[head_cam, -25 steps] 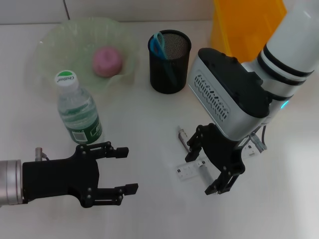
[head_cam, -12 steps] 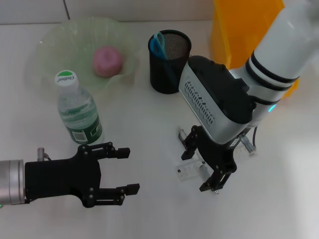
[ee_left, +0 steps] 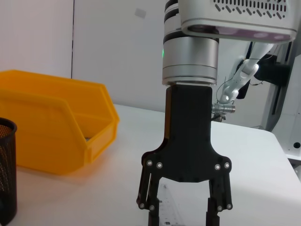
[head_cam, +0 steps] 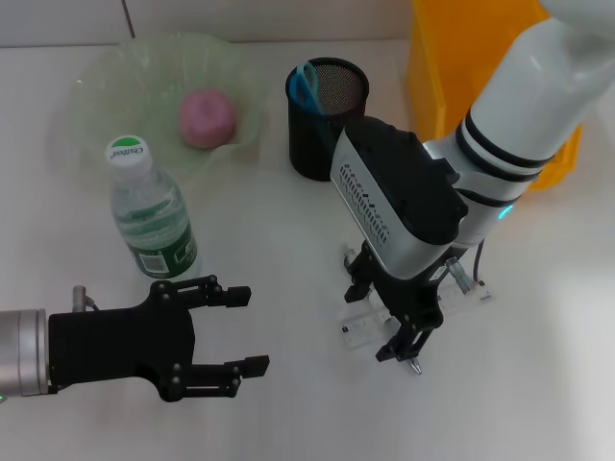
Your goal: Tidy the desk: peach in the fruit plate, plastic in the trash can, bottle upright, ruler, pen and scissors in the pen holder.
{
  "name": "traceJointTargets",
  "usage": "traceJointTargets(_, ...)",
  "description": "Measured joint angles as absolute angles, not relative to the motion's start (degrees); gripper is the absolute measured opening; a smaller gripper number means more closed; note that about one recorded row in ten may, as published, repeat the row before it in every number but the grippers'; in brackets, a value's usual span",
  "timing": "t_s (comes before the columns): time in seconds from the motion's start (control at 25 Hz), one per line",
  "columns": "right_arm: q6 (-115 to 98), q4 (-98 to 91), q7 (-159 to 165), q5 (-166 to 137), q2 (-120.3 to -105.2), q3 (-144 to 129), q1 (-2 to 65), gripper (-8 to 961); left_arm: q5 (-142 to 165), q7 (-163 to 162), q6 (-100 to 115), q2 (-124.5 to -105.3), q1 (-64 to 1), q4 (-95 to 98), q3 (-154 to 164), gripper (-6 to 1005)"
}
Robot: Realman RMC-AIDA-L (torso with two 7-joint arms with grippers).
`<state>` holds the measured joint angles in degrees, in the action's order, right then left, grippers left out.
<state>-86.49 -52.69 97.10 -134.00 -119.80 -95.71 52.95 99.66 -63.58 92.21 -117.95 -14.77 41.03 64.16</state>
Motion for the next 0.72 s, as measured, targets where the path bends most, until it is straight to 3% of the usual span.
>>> traceJointTargets(0.72,-84.11,-51.50,98.45,-133.50,-119.88,-98.81,53.27,764,99.67,-63.45,92.19,-117.98,-14.59,40.96,64.16,800)
